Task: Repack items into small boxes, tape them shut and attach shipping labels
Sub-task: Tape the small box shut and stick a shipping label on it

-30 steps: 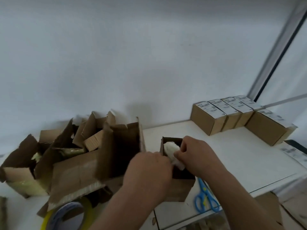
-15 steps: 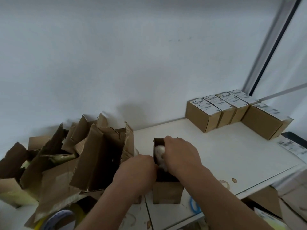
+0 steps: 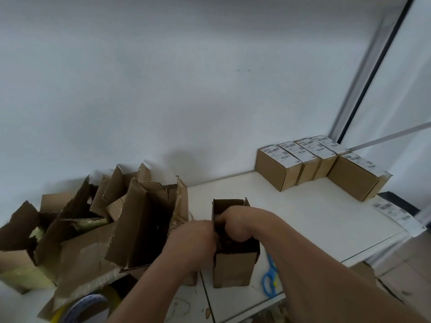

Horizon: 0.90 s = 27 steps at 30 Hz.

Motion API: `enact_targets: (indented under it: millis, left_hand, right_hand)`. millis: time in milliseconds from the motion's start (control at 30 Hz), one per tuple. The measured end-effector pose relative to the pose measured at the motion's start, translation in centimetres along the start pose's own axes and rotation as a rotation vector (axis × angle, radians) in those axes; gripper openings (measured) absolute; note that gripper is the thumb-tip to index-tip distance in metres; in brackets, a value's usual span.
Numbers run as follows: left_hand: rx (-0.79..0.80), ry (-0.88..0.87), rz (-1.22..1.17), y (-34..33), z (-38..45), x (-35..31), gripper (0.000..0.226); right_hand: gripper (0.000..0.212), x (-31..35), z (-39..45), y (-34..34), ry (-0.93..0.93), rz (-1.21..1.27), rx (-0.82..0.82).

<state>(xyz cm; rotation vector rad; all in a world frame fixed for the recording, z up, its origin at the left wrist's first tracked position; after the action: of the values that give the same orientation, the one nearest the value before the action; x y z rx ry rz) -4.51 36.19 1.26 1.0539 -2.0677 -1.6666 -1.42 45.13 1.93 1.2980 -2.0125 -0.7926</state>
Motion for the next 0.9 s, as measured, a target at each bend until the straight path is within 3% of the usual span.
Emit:
enact_targets:
  millis: [300, 533, 600, 733, 900]
  left_hand:
    - [0.012, 0.041, 0.022, -0.1, 0.0, 0.3, 0.024]
    - [0.021, 0.045, -0.019, 0.6, -0.6, 0.1, 0.028]
    - [0.028, 0.038, -0.027, 1.1, -1.1, 0.1, 0.03]
    - [-0.009, 0.021, -0.109, 3.0, -2.5, 0.3, 0.035]
    - [-0.149, -0.066, -0.313, 7.4, -6.0, 1.0, 0.035]
  right_hand:
    - [0.042, 0.4, 2.4, -0.7, -0.001, -0.254, 0.165]
    - [0.044, 0.2, 1.5, 0.4, 0.052, -0.247, 0.106]
    - [0.043, 0.4, 0.1, 1.6, 0.099, -0.166, 0.08]
    - [0.037, 0.0, -2.4, 3.7, 0.17, 0.268, 0.107]
    - [0.031, 1.5, -4.3, 6.0, 0.263, 0.429, 0.056]
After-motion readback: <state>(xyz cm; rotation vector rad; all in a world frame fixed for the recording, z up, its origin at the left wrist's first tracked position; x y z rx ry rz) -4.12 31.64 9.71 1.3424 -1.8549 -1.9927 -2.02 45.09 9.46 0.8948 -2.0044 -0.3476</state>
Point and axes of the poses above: each hand's wrist, its own z-axis towards the middle knuckle, its own y-axis out of the back of the hand, x = y × z, the point moved 7 cm from there along z, towards the middle knuckle, and after that the axes turned 5 degrees about x, right-handed, at the moved point
